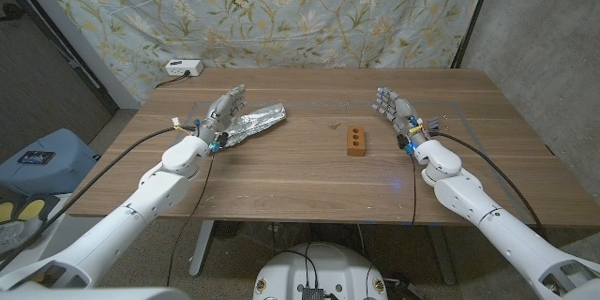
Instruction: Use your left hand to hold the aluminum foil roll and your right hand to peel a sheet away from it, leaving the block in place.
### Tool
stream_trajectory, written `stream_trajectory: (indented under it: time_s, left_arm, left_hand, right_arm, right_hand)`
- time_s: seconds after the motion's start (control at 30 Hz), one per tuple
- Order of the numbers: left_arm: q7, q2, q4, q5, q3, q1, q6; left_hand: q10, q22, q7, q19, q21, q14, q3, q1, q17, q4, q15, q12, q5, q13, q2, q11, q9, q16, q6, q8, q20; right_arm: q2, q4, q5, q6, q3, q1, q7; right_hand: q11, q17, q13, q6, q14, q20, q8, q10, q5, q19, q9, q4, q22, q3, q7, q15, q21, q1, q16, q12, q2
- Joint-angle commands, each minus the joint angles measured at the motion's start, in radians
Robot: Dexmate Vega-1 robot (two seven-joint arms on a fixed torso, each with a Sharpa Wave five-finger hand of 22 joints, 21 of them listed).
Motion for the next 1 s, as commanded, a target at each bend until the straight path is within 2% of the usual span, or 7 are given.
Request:
stream_trajectory:
  time_s: [0.03, 0.1, 0.23, 0.47, 0.7, 0.73, 1.0]
  left_arm:
    - [0.025, 0.057, -0.043, 0.049, -0.007, 0.006, 0.039]
    - [0.026, 0.064, -0.045, 0.060, -0.008, 0.004, 0.037]
    - [0.022, 0.084, -0.065, 0.065, -0.008, 0.002, 0.066]
    - [0.047, 0.112, -0.096, 0.113, -0.002, -0.003, 0.096]
    - [0.128, 0.169, -0.191, 0.210, 0.007, 0.003, 0.209]
    - [0.139, 0.178, -0.205, 0.228, 0.010, 0.002, 0.228]
    - [0.187, 0.207, -0.271, 0.308, 0.025, -0.014, 0.341]
  left_hand:
    - [0.007, 0.003, 0.008, 0.009, -0.005, 0.005, 0.009, 0.030, 0.001, -0.029, 0.004, 0.005, 0.016, 0.003, -0.004, 0.006, 0.003, 0.009, 0.001, 0.004, -0.001]
    - [0.007, 0.003, 0.008, 0.010, -0.005, 0.005, 0.010, 0.034, 0.001, -0.035, 0.004, 0.005, 0.018, 0.003, -0.005, 0.008, 0.003, 0.009, 0.002, 0.004, -0.001]
    - [0.009, 0.003, 0.012, 0.013, -0.010, 0.014, 0.019, 0.060, 0.001, -0.071, 0.008, 0.005, 0.028, 0.003, -0.009, 0.011, 0.003, 0.010, 0.001, 0.006, 0.002]
    - [0.021, 0.004, 0.017, 0.023, -0.013, 0.032, 0.027, 0.091, 0.003, -0.111, 0.014, 0.010, 0.040, 0.003, -0.011, 0.018, 0.003, 0.015, 0.009, 0.010, 0.008]
    - [0.048, 0.006, 0.026, 0.058, -0.009, 0.074, 0.030, 0.137, 0.005, -0.159, 0.013, 0.018, 0.058, 0.004, -0.017, 0.024, 0.003, 0.023, 0.042, 0.019, 0.020]
    - [0.064, 0.006, 0.013, 0.069, -0.008, 0.091, 0.028, 0.152, 0.005, -0.169, 0.003, 0.023, 0.065, 0.004, -0.022, 0.016, 0.003, 0.026, 0.055, 0.022, 0.009]
    - [0.104, 0.008, 0.005, 0.097, -0.006, 0.138, 0.023, 0.198, 0.008, -0.178, -0.004, 0.035, 0.090, 0.006, -0.036, 0.013, 0.003, 0.034, 0.100, 0.029, 0.012]
  right_arm:
    - [0.017, 0.042, -0.001, 0.016, -0.010, 0.024, 0.022]
    - [0.019, 0.053, 0.000, 0.017, -0.012, 0.032, 0.034]
    - [0.019, 0.053, 0.004, 0.007, -0.012, 0.038, 0.033]
    - [0.013, 0.073, 0.005, 0.003, -0.012, 0.055, 0.052]
    - [0.008, 0.085, 0.008, -0.004, -0.010, 0.065, 0.061]
    - [0.007, 0.093, 0.004, 0.002, -0.012, 0.069, 0.068]
    - [0.013, 0.125, 0.010, 0.002, -0.014, 0.091, 0.089]
  right_hand:
    - [-0.006, 0.000, 0.004, 0.009, -0.003, -0.025, 0.006, 0.002, 0.004, 0.009, 0.004, -0.007, 0.005, 0.004, 0.003, -0.017, -0.002, 0.009, 0.004, 0.003, 0.001]
    - [-0.005, 0.000, 0.004, 0.009, -0.003, -0.025, 0.006, 0.002, 0.004, 0.010, 0.004, -0.007, 0.005, 0.004, 0.003, -0.017, -0.002, 0.009, 0.005, 0.003, 0.002]
    - [-0.005, -0.001, 0.004, 0.009, -0.004, -0.026, 0.006, 0.003, 0.003, 0.010, 0.004, -0.009, 0.005, 0.004, 0.002, -0.017, -0.003, 0.010, 0.005, 0.003, 0.002]
    - [-0.005, -0.003, 0.003, 0.009, -0.005, -0.026, 0.005, 0.002, 0.003, 0.011, 0.004, -0.012, 0.005, 0.005, 0.002, -0.016, -0.006, 0.012, 0.006, 0.003, 0.003]
    - [-0.004, -0.003, 0.003, 0.008, -0.005, -0.027, 0.005, 0.002, 0.002, 0.012, 0.004, -0.014, 0.005, 0.005, 0.003, -0.017, -0.008, 0.013, 0.006, 0.003, 0.004]
    - [-0.004, -0.003, 0.003, 0.008, -0.005, -0.027, 0.005, 0.002, 0.002, 0.012, 0.004, -0.014, 0.005, 0.005, 0.003, -0.017, -0.008, 0.013, 0.007, 0.003, 0.004]
    - [-0.006, -0.004, 0.003, 0.009, -0.006, -0.028, 0.005, 0.002, 0.002, 0.013, 0.004, -0.016, 0.005, 0.005, 0.003, -0.018, -0.010, 0.014, 0.007, 0.003, 0.006]
